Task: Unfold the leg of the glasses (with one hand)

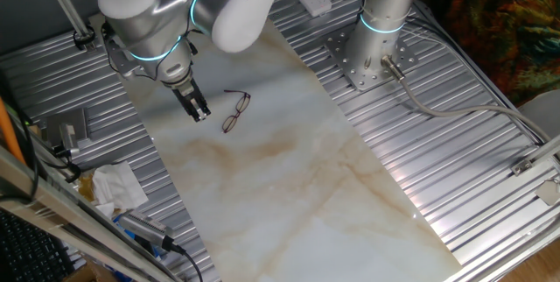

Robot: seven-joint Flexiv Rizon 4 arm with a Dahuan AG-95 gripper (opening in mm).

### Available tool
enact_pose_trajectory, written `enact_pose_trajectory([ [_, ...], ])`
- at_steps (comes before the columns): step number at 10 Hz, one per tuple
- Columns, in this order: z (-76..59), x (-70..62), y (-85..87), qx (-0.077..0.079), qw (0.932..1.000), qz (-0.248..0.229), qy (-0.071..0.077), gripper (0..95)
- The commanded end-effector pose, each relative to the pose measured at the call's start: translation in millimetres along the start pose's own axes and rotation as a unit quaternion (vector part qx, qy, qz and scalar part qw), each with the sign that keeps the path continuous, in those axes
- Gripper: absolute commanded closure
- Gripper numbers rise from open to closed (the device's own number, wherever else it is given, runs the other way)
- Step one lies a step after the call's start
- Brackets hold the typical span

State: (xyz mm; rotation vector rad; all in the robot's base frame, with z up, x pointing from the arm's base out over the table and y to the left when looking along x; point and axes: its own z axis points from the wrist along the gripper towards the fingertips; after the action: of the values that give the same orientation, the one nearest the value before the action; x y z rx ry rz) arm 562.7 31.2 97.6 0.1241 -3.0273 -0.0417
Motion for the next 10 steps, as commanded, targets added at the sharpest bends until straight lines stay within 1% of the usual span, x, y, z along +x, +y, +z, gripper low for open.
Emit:
enact_pose_trajectory([
  [1,-0.9,3.0,3.8,-0.002,1.0000,-0.001,-0.003,76.0],
  [3,-2.3,11.0,15.9,0.000,1.0000,0.008,-0.004,76.0],
  [4,-2.4,14.3,20.0,-0.001,0.9999,0.011,-0.005,76.0],
  [5,-0.9,19.6,25.0,0.002,0.9999,0.014,-0.006,76.0],
  [6,1.1,24.5,26.7,-0.004,0.9998,0.016,-0.008,76.0],
  [7,5.1,35.6,30.2,-0.003,0.9998,0.016,-0.011,76.0],
  [9,11.8,51.6,28.5,-0.004,0.9997,0.010,-0.022,76.0],
  [10,14.6,58.3,28.1,-0.004,0.9996,0.010,-0.025,76.0],
])
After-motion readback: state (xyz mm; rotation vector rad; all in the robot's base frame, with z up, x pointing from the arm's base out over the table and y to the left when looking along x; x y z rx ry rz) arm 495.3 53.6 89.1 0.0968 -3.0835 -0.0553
